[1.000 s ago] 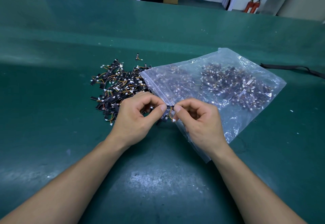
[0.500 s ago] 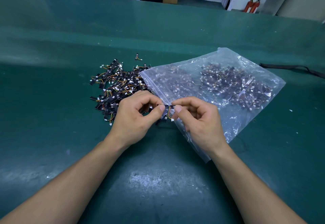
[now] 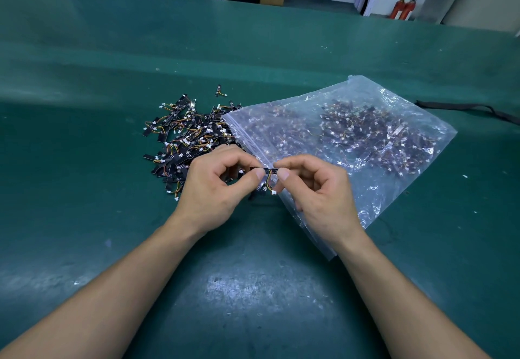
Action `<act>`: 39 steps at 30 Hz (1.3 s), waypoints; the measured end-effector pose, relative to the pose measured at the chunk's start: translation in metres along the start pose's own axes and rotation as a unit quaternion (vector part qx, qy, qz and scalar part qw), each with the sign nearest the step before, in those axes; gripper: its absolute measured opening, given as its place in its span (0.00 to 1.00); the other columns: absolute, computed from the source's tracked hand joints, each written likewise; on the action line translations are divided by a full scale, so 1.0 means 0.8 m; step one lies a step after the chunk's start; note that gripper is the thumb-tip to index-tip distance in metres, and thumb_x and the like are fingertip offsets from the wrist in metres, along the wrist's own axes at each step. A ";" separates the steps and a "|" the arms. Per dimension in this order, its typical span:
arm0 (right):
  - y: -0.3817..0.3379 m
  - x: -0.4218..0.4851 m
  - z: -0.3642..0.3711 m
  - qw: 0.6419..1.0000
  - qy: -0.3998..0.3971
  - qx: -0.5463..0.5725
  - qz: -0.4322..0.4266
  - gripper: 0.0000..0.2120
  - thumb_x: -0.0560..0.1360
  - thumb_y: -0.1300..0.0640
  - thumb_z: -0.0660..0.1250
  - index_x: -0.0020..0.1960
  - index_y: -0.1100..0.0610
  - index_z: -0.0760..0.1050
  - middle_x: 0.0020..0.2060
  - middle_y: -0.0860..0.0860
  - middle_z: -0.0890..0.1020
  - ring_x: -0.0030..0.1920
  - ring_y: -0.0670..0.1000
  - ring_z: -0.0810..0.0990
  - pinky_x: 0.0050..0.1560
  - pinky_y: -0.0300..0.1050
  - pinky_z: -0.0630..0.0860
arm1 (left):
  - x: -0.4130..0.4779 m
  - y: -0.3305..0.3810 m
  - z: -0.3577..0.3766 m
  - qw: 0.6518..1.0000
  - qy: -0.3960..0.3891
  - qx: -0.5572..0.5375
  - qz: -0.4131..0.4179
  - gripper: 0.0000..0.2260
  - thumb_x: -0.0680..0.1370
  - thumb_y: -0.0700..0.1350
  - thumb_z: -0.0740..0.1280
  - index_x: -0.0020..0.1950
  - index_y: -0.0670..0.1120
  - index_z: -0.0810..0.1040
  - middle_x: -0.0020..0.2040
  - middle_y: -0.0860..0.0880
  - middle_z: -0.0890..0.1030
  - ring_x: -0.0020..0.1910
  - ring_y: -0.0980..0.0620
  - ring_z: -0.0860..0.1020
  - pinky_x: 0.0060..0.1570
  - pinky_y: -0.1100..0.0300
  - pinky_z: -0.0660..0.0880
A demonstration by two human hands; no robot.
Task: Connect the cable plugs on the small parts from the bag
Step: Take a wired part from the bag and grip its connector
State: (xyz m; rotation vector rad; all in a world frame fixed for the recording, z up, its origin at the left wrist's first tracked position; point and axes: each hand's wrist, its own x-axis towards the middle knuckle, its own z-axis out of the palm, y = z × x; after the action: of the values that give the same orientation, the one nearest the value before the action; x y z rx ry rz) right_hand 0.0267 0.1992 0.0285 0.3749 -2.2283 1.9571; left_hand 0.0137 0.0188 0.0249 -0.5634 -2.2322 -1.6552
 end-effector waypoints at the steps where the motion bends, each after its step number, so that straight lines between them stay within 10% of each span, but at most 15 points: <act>1: 0.000 0.000 0.000 1.000 0.002 -0.001 0.000 0.03 0.76 0.56 0.70 0.44 0.51 0.82 0.31 0.50 0.84 0.26 0.41 0.75 0.30 0.32 0.69 | 0.000 0.000 0.000 1.000 0.001 0.000 0.000 0.05 0.74 0.42 0.71 0.41 0.52 0.81 0.37 0.50 0.81 0.39 0.45 0.77 0.40 0.54 0.72; 25: 0.003 0.003 0.001 0.998 0.007 -0.057 -0.034 0.07 0.76 0.57 0.71 0.40 0.49 0.81 0.30 0.44 0.82 0.29 0.41 0.74 0.33 0.32 0.68 | -0.002 -0.004 0.000 1.000 -0.021 -0.002 -0.013 0.03 0.75 0.42 0.70 0.43 0.48 0.82 0.37 0.53 0.80 0.36 0.55 0.74 0.39 0.64 0.68; 33: 0.004 0.001 0.001 0.999 0.009 -0.034 -0.019 0.03 0.75 0.55 0.72 0.44 0.48 0.83 0.34 0.50 0.85 0.34 0.62 0.80 0.34 0.52 0.75 | -0.001 -0.003 0.001 1.000 -0.002 0.008 0.003 0.05 0.75 0.41 0.70 0.41 0.50 0.81 0.37 0.55 0.79 0.37 0.52 0.75 0.39 0.63 0.69; 39: 0.007 0.003 -0.001 0.997 0.009 -0.063 -0.035 0.05 0.76 0.56 0.71 0.42 0.50 0.82 0.31 0.47 0.83 0.28 0.43 0.72 0.31 0.34 0.66 | -0.001 -0.006 0.002 1.000 -0.004 0.018 0.000 0.02 0.75 0.43 0.71 0.43 0.47 0.82 0.39 0.54 0.81 0.40 0.47 0.77 0.41 0.56 0.72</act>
State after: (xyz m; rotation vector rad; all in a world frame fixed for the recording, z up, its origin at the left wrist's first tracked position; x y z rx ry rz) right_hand 0.0226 0.2003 0.0239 0.4124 -2.2797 1.7685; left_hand 0.0119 0.0187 0.0200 -0.5613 -2.2626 -1.6133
